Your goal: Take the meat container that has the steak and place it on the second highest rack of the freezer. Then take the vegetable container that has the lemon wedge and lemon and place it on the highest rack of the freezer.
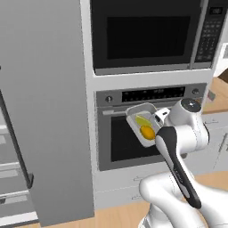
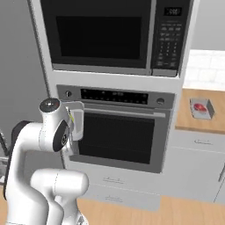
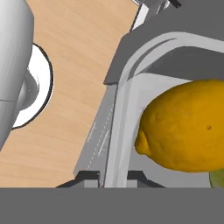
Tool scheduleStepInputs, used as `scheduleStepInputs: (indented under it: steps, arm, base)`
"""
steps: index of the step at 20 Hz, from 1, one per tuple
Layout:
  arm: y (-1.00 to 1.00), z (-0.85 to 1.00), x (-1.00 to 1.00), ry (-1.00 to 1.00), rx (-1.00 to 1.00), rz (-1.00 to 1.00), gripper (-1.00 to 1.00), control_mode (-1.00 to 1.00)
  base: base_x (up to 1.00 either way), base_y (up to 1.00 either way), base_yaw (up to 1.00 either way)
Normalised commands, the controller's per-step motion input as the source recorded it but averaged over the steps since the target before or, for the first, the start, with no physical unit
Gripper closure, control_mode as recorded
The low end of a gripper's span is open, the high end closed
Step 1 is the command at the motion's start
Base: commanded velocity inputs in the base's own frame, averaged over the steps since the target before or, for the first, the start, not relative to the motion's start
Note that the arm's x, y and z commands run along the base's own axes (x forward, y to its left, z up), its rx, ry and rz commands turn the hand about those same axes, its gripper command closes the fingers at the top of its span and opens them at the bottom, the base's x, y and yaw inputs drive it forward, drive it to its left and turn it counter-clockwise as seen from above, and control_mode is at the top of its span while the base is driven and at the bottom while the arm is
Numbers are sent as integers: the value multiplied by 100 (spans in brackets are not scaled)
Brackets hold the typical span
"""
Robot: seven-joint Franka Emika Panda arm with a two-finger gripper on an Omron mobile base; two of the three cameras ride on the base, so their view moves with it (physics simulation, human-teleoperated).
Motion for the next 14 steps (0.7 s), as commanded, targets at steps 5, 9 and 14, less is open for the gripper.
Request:
scheduleStepInputs:
  steps: [5, 9, 14]
  arm:
    - [0, 0, 0, 0, 0, 0, 100, 100]
    - [0, 0, 0, 0, 0, 0, 100, 100]
    - [0, 0, 0, 0, 0, 0, 100, 100]
  base:
    - [-13, 100, 0]
    - [-5, 100, 0]
    - [0, 100, 0]
